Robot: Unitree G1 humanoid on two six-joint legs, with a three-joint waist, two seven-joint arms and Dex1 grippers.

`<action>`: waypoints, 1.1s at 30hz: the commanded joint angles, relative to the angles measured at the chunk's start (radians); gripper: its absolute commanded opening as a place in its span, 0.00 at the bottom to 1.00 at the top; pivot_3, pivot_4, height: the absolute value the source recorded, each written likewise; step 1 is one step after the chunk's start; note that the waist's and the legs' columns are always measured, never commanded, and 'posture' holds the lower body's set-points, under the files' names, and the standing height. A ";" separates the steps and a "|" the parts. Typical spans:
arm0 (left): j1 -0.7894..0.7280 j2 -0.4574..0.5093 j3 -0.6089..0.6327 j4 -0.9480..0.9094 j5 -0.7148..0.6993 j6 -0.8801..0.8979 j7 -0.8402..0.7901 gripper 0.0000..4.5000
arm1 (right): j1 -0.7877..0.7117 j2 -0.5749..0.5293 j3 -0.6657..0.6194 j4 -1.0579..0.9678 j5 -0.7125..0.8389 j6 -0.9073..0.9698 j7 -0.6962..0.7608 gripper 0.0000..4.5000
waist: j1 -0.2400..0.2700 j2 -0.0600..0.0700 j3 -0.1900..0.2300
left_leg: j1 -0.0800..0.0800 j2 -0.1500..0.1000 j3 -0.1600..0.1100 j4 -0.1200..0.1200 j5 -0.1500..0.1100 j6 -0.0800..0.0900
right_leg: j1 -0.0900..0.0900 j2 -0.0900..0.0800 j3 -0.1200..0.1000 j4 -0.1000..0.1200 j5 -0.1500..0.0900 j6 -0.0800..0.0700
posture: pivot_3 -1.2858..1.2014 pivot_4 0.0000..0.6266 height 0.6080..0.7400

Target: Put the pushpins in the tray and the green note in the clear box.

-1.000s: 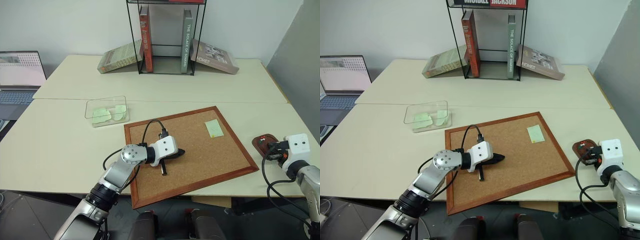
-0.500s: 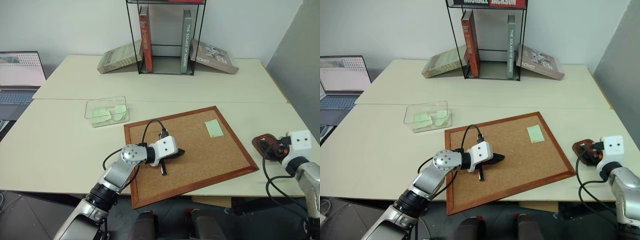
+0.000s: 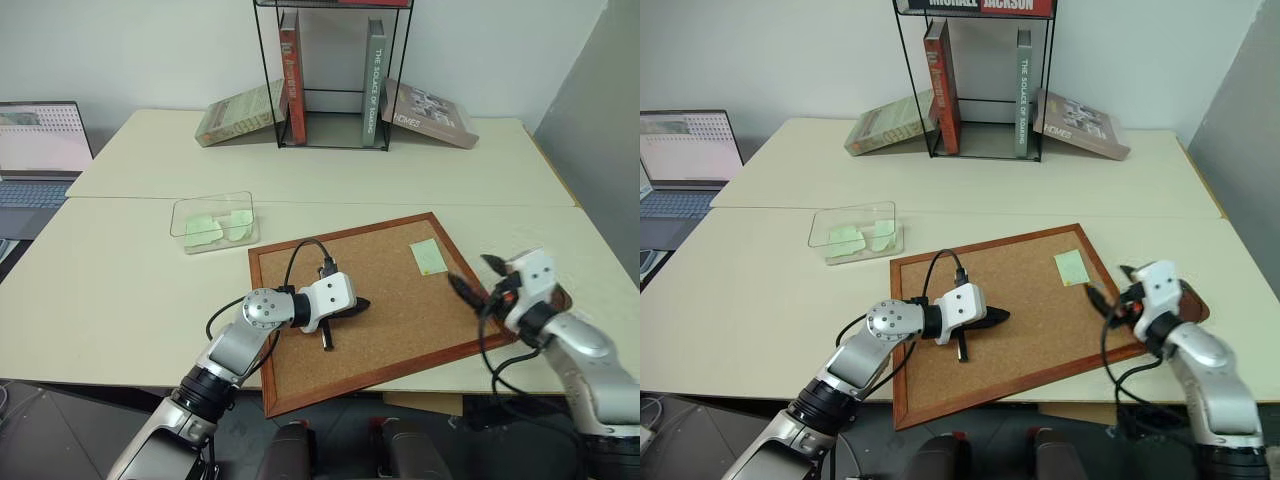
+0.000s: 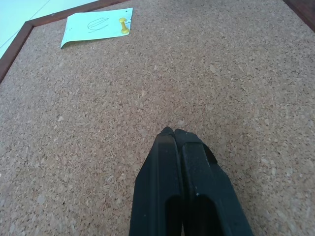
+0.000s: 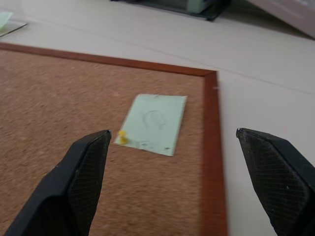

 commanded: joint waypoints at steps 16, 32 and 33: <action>0.019 0.030 -0.021 0.033 0.047 0.017 0.006 0.00 | -0.163 0.067 0.113 0.254 -0.116 -0.164 0.001 0.50 | 0.002 -0.001 0.000 | 0.000 0.000 0.000 0.000 0.000 0.000 | 0.000 0.000 0.000 0.000 0.000 0.001 | 0.52 0.24 1.00; 0.021 0.031 -0.021 0.034 0.049 0.017 0.007 0.00 | -0.161 0.075 0.093 0.189 -0.107 -0.168 -0.008 0.01 | 0.001 -0.001 0.000 | 0.000 0.000 0.000 0.000 0.000 0.000 | 0.000 0.000 0.000 0.000 0.001 0.001 | 0.52 0.24 1.00; 0.021 0.031 -0.021 0.034 0.049 0.017 0.007 0.00 | -0.161 0.073 0.092 0.177 -0.106 -0.166 -0.009 0.01 | 0.001 -0.001 0.000 | 0.000 0.000 0.000 0.000 0.000 0.000 | 0.000 0.000 0.000 0.000 0.001 0.001 | 0.52 0.24 1.00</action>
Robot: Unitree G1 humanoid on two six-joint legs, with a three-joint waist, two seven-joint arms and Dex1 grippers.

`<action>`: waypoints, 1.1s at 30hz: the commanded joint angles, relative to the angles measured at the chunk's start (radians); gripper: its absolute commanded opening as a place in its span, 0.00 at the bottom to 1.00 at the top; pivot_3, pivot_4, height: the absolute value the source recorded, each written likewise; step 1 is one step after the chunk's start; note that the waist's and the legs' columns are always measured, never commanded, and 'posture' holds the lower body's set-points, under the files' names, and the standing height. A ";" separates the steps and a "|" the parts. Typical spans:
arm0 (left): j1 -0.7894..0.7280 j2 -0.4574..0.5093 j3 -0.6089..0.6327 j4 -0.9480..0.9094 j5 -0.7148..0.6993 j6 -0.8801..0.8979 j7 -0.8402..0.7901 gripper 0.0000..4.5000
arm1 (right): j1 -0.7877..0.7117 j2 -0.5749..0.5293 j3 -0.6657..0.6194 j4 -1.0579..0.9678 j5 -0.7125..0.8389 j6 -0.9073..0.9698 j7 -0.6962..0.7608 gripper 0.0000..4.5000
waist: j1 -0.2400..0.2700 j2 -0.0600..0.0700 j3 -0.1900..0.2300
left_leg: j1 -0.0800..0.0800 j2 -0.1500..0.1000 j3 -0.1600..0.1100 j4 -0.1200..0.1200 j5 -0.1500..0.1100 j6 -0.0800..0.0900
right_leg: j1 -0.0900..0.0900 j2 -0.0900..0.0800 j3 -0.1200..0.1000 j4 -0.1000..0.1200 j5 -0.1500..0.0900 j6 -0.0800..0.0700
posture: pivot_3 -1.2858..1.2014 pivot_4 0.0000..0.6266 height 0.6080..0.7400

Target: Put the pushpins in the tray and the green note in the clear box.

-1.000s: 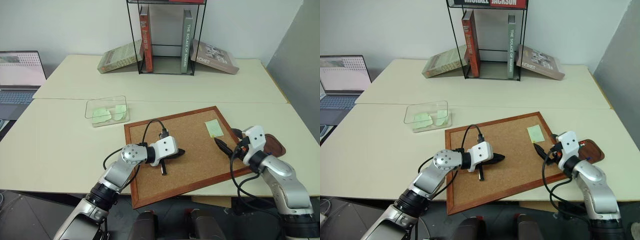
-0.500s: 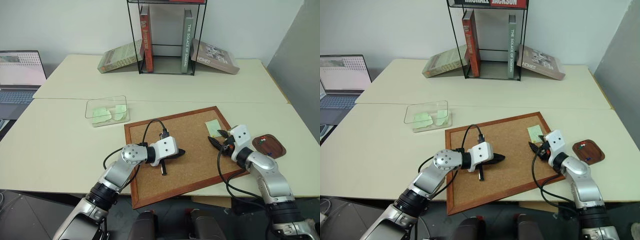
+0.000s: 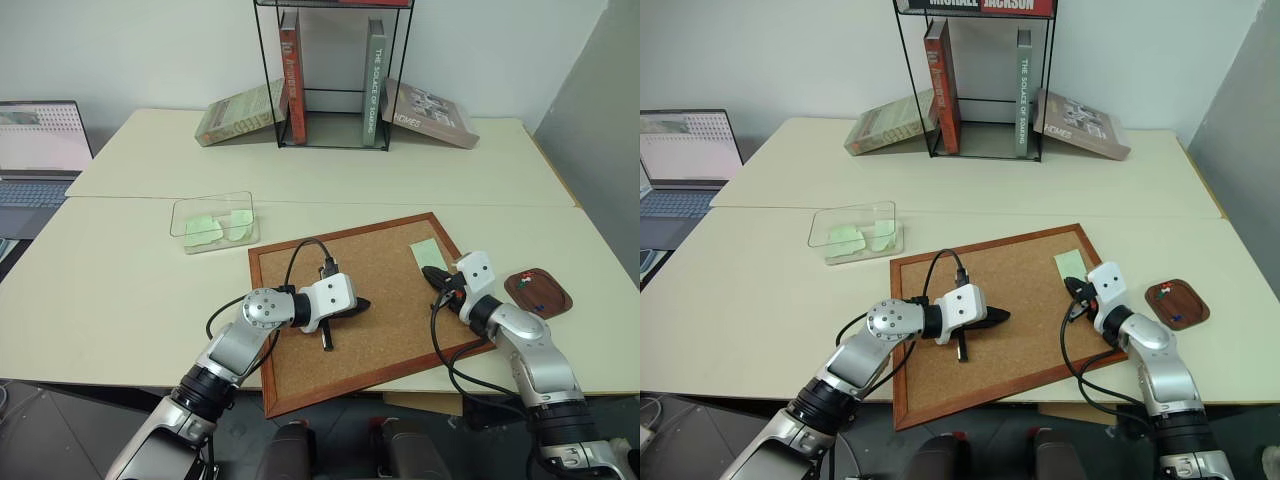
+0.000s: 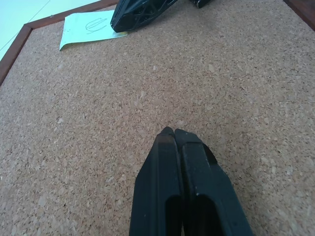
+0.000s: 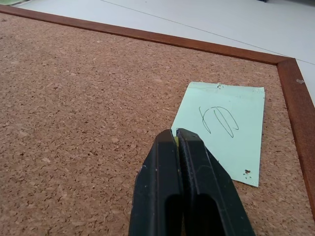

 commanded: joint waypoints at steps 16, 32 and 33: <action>0.000 -0.022 0.069 -0.036 -0.078 0.106 -0.003 0.00 | -0.047 -0.044 -0.043 -0.340 0.077 0.119 -0.001 0.01 | 0.001 0.000 0.000 | 0.000 0.000 -0.001 0.000 0.000 0.000 | 0.000 0.000 0.000 0.000 0.000 0.000 | 0.52 0.24 1.00; -0.130 -0.037 0.237 -0.160 -0.246 0.306 0.045 0.62 | -0.074 -0.062 -0.026 -0.374 0.096 0.170 0.017 0.00 | 0.003 -0.005 0.005 | -0.004 -0.002 0.000 -0.001 0.000 0.000 | -0.002 -0.001 0.000 -0.003 0.001 0.003 | 0.52 0.24 1.00; -0.134 -0.035 0.228 -0.151 -0.230 0.279 0.045 0.65 | -0.075 -0.062 -0.026 -0.375 0.098 0.173 0.017 0.00 | 0.003 -0.005 0.005 | -0.004 -0.002 0.000 -0.001 0.000 0.000 | -0.002 -0.001 0.000 -0.003 0.001 0.003 | 0.52 0.24 1.00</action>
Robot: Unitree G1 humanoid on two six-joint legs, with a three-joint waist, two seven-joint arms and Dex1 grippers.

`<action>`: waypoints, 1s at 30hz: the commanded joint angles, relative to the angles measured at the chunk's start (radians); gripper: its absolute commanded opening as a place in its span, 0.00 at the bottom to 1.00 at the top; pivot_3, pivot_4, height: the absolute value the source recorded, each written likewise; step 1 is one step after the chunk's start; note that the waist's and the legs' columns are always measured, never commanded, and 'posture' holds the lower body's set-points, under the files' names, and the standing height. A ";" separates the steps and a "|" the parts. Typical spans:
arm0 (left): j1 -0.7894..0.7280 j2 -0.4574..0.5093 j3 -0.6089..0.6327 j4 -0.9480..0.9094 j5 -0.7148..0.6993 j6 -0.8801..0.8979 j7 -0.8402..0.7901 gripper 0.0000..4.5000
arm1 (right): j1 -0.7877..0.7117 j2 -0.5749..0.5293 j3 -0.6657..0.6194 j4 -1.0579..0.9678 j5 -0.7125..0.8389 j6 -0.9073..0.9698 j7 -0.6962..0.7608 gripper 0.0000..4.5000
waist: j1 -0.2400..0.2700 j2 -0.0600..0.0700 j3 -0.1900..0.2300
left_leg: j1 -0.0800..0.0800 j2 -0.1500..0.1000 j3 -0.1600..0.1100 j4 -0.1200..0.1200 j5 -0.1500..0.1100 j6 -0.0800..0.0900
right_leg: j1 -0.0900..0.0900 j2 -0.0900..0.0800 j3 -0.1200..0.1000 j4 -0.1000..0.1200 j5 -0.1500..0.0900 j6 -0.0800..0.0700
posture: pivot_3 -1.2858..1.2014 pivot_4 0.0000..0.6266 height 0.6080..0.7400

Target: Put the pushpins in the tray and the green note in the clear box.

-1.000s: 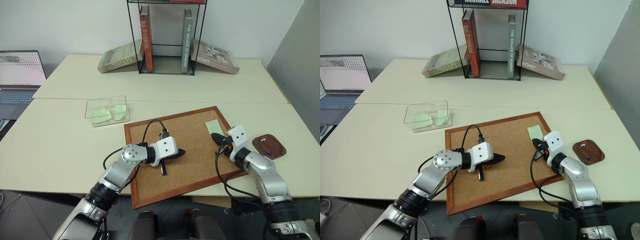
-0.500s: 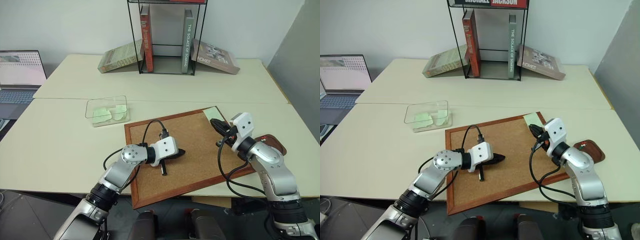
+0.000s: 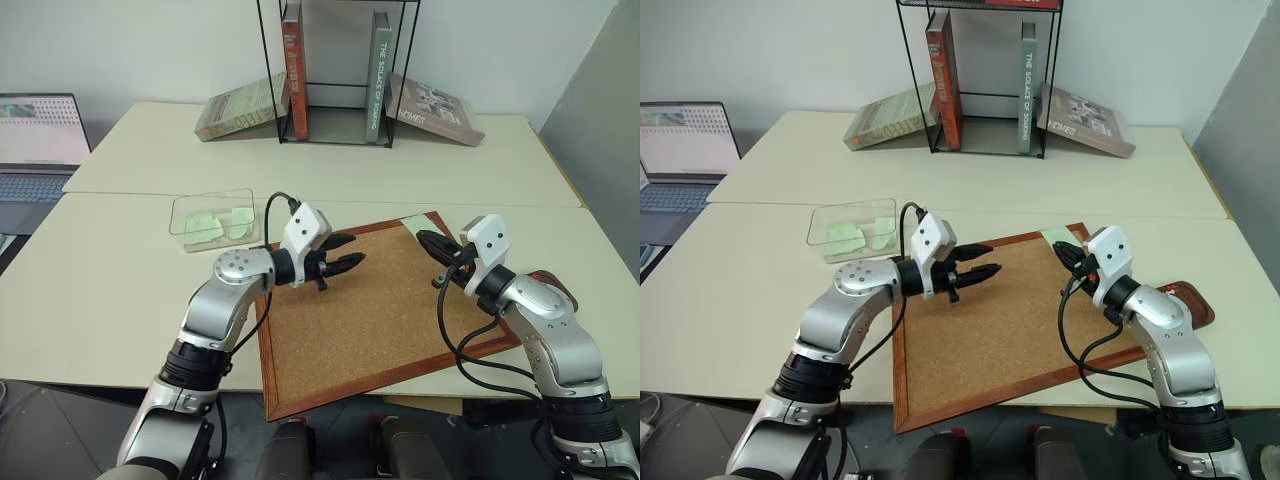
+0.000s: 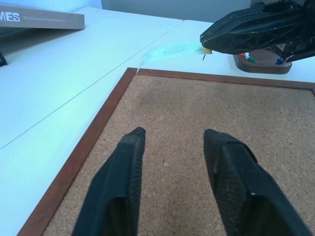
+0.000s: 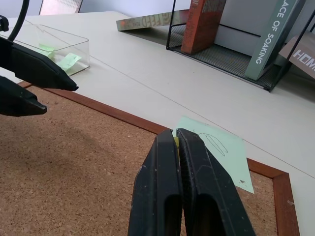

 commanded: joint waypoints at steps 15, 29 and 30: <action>-0.255 -0.019 -0.172 0.431 0.332 -0.693 0.017 0.85 | -0.030 -0.015 0.010 -0.142 0.079 0.169 0.009 0.00 | 0.003 0.000 0.000 | -0.001 0.000 0.000 0.000 0.000 0.000 | 0.000 0.000 0.000 0.001 0.000 0.000 | 0.52 0.24 1.00; -0.422 -0.144 -0.172 0.817 0.339 -0.835 -0.065 0.77 | -0.065 -0.004 0.012 -0.206 0.123 0.268 -0.011 0.00 | 0.001 0.000 0.000 | -0.004 -0.001 0.000 0.001 0.000 0.000 | -0.003 0.004 -0.001 0.001 0.001 0.001 | 0.52 0.24 1.00; -0.432 -0.149 -0.168 0.837 0.337 -0.841 -0.067 0.75 | -0.065 -0.003 0.012 -0.210 0.125 0.271 -0.013 0.00 | 0.001 0.000 0.000 | -0.004 -0.001 -0.001 0.001 0.000 0.000 | -0.003 0.004 -0.001 0.001 0.001 0.001 | 0.52 0.24 1.00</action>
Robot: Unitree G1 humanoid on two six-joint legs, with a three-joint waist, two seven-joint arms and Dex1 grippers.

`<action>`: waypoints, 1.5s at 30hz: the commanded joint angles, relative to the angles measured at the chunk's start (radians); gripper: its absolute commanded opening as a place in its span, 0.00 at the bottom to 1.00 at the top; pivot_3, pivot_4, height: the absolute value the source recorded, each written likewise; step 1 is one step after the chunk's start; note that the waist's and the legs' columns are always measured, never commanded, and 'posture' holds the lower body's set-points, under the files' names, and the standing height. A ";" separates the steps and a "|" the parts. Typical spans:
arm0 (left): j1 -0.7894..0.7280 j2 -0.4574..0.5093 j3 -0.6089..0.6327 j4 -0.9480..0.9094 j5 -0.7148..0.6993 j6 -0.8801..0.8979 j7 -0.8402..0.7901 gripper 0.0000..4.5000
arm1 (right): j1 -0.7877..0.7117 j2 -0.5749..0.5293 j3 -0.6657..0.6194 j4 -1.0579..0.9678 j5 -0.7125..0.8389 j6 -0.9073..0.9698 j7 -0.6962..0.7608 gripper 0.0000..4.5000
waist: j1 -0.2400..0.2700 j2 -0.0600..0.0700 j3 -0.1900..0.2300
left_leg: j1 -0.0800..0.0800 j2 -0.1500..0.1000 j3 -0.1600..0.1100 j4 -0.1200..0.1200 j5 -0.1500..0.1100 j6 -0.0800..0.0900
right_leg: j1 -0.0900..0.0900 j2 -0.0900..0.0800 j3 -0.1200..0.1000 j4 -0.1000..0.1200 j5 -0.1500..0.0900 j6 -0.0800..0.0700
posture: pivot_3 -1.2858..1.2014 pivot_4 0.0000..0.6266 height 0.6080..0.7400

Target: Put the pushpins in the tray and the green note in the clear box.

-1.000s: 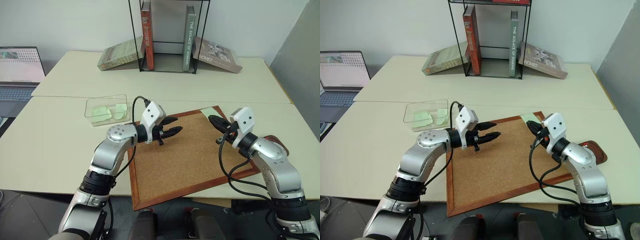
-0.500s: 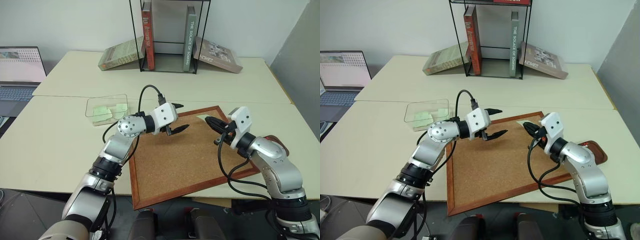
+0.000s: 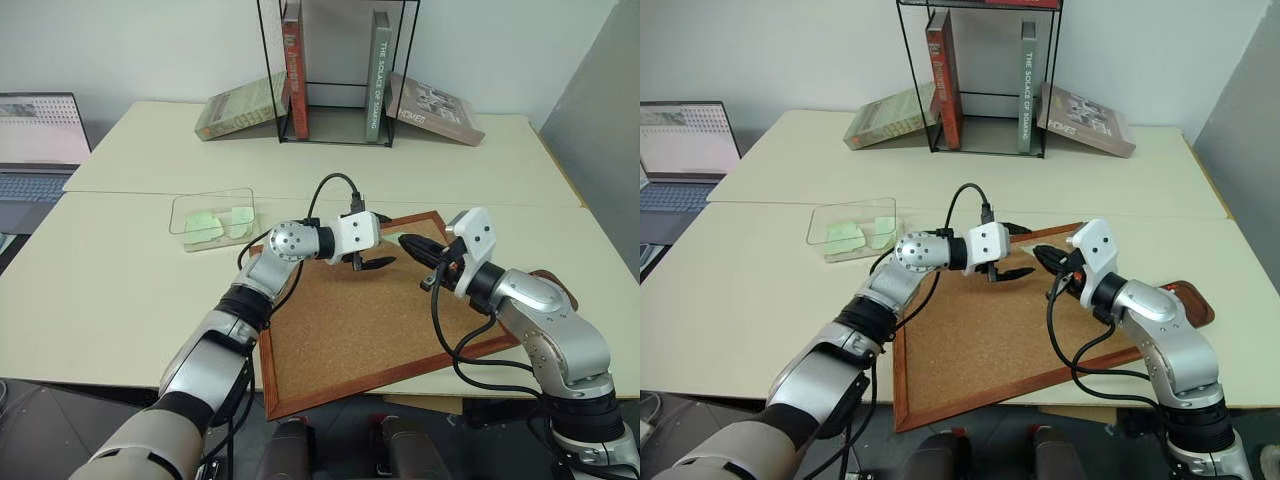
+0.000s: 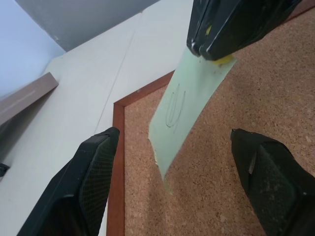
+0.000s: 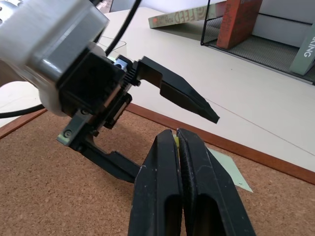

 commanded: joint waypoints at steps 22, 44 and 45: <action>-0.048 -0.029 0.056 0.099 -0.031 -0.079 -0.100 0.01 | -0.023 0.026 -0.027 -0.061 0.064 0.028 -0.043 0.00 | 0.000 0.000 0.000 | -0.001 0.000 0.000 0.001 0.000 0.000 | -0.001 0.000 0.000 0.001 0.000 0.000 | 0.52 0.24 1.00; 0.089 0.000 0.064 -0.161 -0.063 0.027 -0.103 0.01 | 0.142 -0.132 -0.405 -0.027 0.152 0.090 -0.102 0.00 | 0.003 0.000 0.000 | -0.001 0.000 0.000 0.002 0.000 0.000 | -0.001 -0.001 0.001 0.001 0.000 0.000 | 0.52 0.24 1.00; 0.106 0.006 0.067 -0.203 -0.072 0.047 -0.104 0.01 | 0.175 -0.151 -0.426 -0.012 0.138 0.086 -0.099 0.00 | 0.004 0.000 0.000 | -0.001 -0.001 0.000 0.001 0.000 0.000 | -0.001 -0.001 0.001 0.001 0.000 0.000 | 0.52 0.24 1.00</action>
